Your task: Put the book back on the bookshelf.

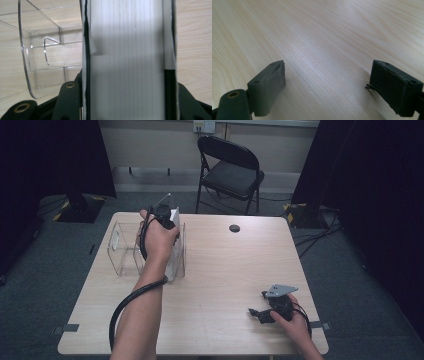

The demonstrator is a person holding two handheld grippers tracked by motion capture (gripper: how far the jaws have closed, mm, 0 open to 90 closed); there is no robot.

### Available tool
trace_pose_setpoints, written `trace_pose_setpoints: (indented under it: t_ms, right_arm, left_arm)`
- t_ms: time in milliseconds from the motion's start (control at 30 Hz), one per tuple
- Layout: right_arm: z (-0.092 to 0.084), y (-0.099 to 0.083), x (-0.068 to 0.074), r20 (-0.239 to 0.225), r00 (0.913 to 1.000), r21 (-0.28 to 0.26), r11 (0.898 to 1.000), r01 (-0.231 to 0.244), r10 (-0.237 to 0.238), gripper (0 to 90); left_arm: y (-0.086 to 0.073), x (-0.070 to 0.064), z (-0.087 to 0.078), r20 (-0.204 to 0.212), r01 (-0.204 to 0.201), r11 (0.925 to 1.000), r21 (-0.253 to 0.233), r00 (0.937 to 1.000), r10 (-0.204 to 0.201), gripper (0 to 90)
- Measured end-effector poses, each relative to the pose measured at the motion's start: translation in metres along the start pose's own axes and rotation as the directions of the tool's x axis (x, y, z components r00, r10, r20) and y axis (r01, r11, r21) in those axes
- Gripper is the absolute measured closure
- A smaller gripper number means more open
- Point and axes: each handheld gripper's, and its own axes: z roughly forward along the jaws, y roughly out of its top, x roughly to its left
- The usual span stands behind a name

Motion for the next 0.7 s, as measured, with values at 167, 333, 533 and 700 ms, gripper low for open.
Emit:
trace_pose_setpoints:
  t_ms: [167, 333, 533, 700]
  right_arm:
    - [0.0000, 0.0000, 0.0002, 0.000, 1.0000, 0.000, 1.000, -0.002, 0.002, 12.1]
    - [0.0001, 0.0000, 0.0000, 0.001, 1.0000, -0.001, 1.000, 0.000, 0.000, 12.2]
    - [0.0000, -0.0001, -0.0001, -0.001, 1.0000, -0.001, 1.000, 0.001, -0.001, 12.1]
    - [0.0001, 0.0000, -0.0001, -0.001, 1.0000, -0.001, 1.000, 0.001, -0.001, 12.1]
  left_arm:
    - [0.0020, -0.0015, 0.0020, -0.008, -0.006, 1.0000, -0.008, 0.9999, 0.006, 52.9]
    - [0.0042, -0.0027, 0.0030, -0.017, -0.007, 0.9999, -0.014, 0.9998, 0.006, 52.8]
    - [0.0050, -0.0033, 0.0045, -0.021, -0.002, 0.9996, -0.030, 0.9998, 0.002, 52.8]
    - [0.0033, -0.0034, 0.0057, -0.023, -0.010, 0.9999, -0.010, 0.9997, 0.010, 52.4]
